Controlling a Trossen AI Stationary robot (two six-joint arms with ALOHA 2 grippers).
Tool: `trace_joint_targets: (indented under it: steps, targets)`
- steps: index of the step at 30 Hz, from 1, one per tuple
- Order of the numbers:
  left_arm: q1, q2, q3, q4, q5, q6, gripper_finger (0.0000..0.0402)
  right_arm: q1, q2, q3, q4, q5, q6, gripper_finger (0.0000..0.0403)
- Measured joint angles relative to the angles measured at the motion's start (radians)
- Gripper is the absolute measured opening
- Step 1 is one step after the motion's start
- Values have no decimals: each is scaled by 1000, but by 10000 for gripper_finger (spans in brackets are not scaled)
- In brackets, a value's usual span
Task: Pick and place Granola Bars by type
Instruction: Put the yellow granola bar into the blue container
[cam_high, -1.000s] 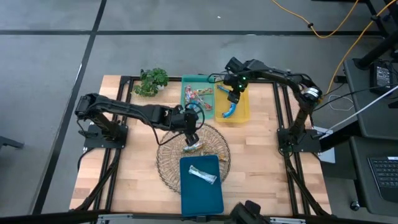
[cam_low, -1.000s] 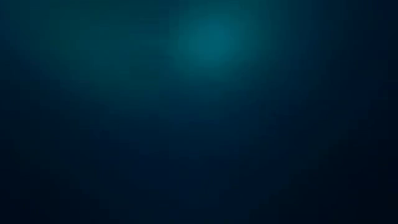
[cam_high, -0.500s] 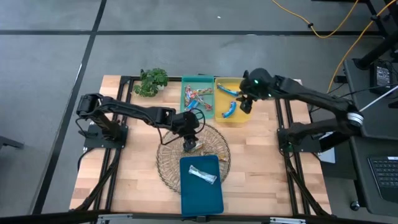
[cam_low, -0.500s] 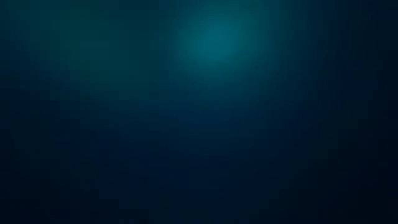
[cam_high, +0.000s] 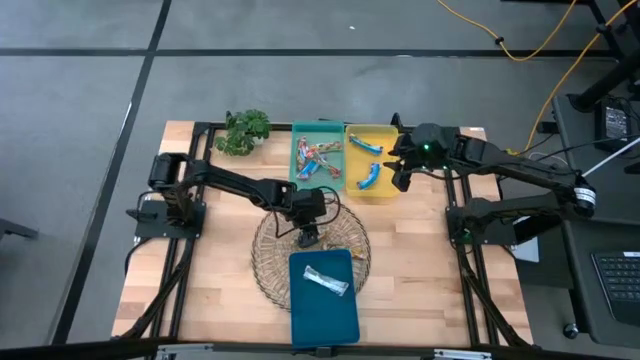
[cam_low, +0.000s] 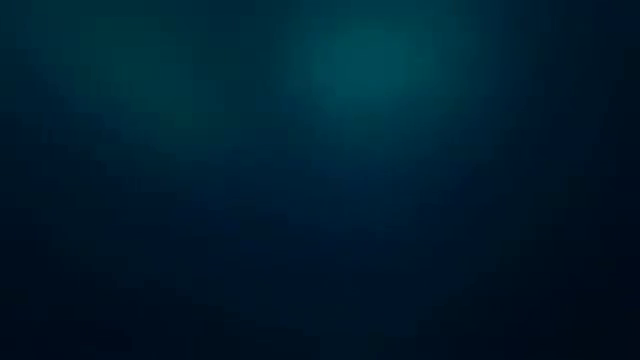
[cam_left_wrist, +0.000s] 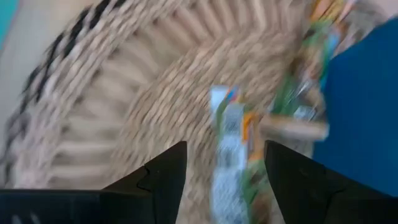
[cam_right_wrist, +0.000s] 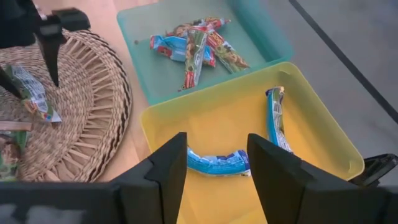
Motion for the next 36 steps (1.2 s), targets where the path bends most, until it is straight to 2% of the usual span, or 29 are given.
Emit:
trace_joint_targets:
  steps: [4,18,22,31,36]
  targets:
    - [0,16,0,89,43,-13,201,4,0,0,8,0,3,171]
    - [-17,92,1,91,51,-51,186,4,0,0,15,2,17,170]
    - [-18,107,3,79,26,-97,162,4,0,0,19,2,18,170]
    - [-18,107,12,63,-2,-105,80,4,0,0,20,3,20,171]
    - [-16,108,53,59,-9,-102,61,4,0,0,20,3,19,171]
